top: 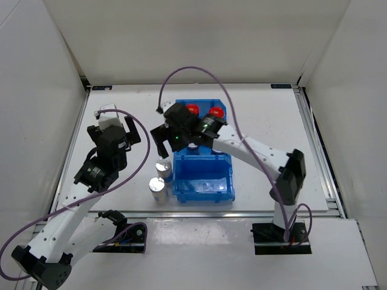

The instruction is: Organize the condiment bottles

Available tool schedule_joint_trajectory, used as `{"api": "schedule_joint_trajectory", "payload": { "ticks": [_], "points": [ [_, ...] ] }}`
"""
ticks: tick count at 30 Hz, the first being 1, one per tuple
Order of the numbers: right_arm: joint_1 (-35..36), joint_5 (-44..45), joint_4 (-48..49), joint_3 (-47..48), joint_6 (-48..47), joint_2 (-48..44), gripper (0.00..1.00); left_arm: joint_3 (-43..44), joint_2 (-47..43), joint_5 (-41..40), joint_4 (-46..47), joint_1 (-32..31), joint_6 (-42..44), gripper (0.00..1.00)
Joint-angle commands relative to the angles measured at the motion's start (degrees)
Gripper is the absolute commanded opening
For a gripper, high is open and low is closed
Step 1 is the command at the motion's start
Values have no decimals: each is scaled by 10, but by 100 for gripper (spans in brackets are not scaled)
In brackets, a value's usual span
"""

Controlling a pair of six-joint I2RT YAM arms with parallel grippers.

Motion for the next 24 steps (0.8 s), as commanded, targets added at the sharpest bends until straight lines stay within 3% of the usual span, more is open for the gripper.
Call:
{"api": "schedule_joint_trajectory", "payload": {
  "ticks": [1, 13, 21, 24],
  "points": [
    [20, -19, -2, 0, -18, 33, 99, -9, -11, -46, 1, -2, -8, 100],
    [37, -23, -7, 0, -13, 90, 98, -4, 7, -33, 1, -2, -8, 100],
    [37, -11, -13, 0, -3, 121, 87, -4, 2, -33, 1, -2, -8, 100],
    [37, 0, -18, 14, -3, 132, 77, -4, 2, -33, 1, -2, -8, 100]
  ]
}}
